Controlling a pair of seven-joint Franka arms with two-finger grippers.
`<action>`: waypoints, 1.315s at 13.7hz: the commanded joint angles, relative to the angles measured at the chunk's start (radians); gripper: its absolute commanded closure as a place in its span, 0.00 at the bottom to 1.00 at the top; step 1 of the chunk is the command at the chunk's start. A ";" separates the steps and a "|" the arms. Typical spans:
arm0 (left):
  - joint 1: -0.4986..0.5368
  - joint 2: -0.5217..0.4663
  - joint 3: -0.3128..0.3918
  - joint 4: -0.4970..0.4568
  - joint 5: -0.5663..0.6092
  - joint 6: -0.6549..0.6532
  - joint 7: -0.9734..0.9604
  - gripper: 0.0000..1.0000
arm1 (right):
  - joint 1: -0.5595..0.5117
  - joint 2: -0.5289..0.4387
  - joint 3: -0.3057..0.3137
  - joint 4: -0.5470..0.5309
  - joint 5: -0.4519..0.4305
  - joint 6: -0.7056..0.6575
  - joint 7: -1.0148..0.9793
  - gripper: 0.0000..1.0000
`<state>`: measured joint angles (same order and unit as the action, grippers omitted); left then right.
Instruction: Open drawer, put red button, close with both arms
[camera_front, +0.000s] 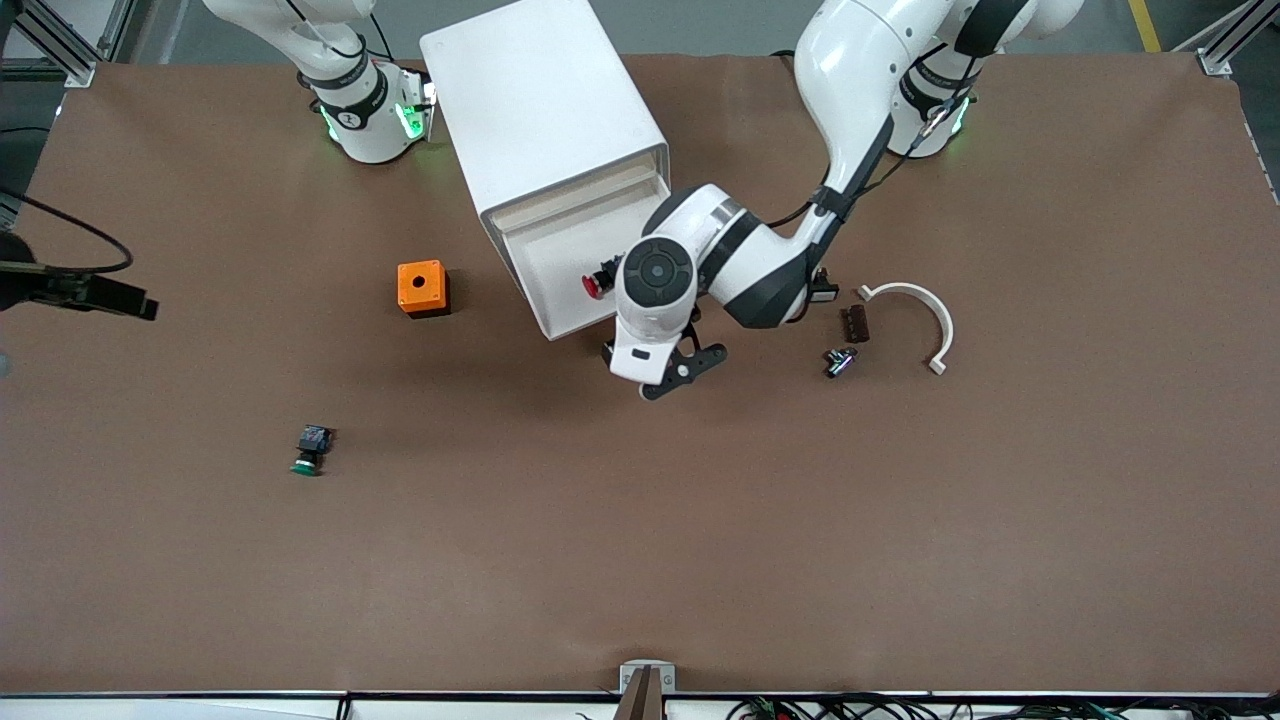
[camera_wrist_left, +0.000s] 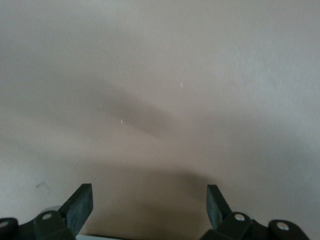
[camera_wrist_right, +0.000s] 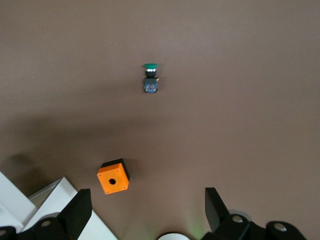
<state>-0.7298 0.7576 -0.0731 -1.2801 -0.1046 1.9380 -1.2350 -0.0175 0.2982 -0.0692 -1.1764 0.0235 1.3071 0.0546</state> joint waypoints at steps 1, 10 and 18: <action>-0.029 -0.014 0.006 -0.016 0.019 0.010 -0.008 0.00 | -0.029 0.015 0.022 -0.025 -0.036 0.059 -0.033 0.00; -0.062 -0.023 -0.065 -0.015 0.005 0.003 -0.006 0.00 | -0.024 0.024 0.023 -0.074 -0.034 0.069 -0.022 0.00; -0.063 -0.021 -0.100 -0.016 -0.029 0.003 -0.005 0.00 | -0.029 -0.014 0.020 -0.039 -0.080 0.046 -0.033 0.00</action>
<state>-0.7922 0.7554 -0.1621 -1.2821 -0.1070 1.9379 -1.2350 -0.0401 0.3234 -0.0604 -1.2223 -0.0320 1.3704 0.0306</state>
